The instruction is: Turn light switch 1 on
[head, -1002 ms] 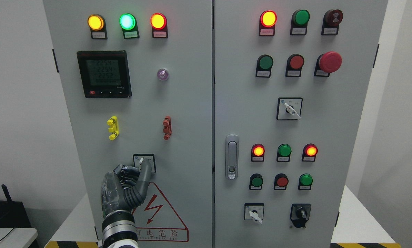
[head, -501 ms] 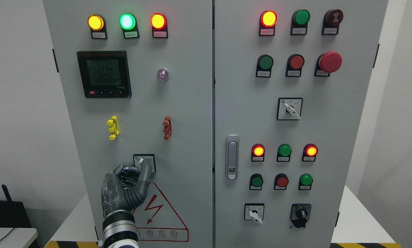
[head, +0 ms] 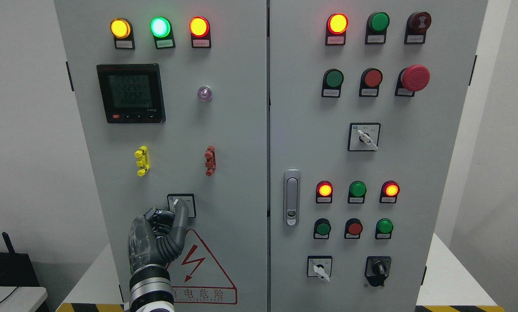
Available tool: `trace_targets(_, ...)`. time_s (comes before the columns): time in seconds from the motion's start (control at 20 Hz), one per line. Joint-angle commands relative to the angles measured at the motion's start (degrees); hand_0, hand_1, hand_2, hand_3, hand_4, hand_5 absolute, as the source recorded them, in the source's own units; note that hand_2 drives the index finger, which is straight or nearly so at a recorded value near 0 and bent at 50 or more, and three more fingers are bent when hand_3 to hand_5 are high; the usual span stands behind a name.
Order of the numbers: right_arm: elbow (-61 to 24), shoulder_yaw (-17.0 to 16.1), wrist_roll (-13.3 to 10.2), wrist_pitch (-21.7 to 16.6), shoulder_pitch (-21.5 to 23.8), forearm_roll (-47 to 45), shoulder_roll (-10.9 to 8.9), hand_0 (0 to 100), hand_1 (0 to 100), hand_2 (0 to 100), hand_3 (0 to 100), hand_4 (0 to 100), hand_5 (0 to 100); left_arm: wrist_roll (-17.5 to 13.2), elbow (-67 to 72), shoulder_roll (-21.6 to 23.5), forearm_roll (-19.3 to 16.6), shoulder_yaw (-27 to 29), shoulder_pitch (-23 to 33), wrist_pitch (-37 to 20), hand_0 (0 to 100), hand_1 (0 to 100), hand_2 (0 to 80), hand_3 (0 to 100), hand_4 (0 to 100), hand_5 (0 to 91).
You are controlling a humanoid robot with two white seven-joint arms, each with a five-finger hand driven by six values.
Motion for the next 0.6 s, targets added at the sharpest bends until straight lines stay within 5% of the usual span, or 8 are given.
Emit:
trace_targets(0.0, 0.0, 0.97, -0.2, 0.0, 0.0, -1.41, -0.06, 12, 39, 0, 0, 0, 0, 0.03, 0.03, 0.0, 0.12, -0.02, -0.13, -0.15, 48, 38, 64.9, 79, 79, 66.9)
trace_targets(0.55, 0.0, 0.97, -0.2, 0.0, 0.0, -1.41, -0.06, 12, 39, 0, 0, 0, 0, -0.06, 0.03, 0.0, 0.2, -0.02, -0.13, -0.15, 54, 31, 65.2, 79, 79, 66.3)
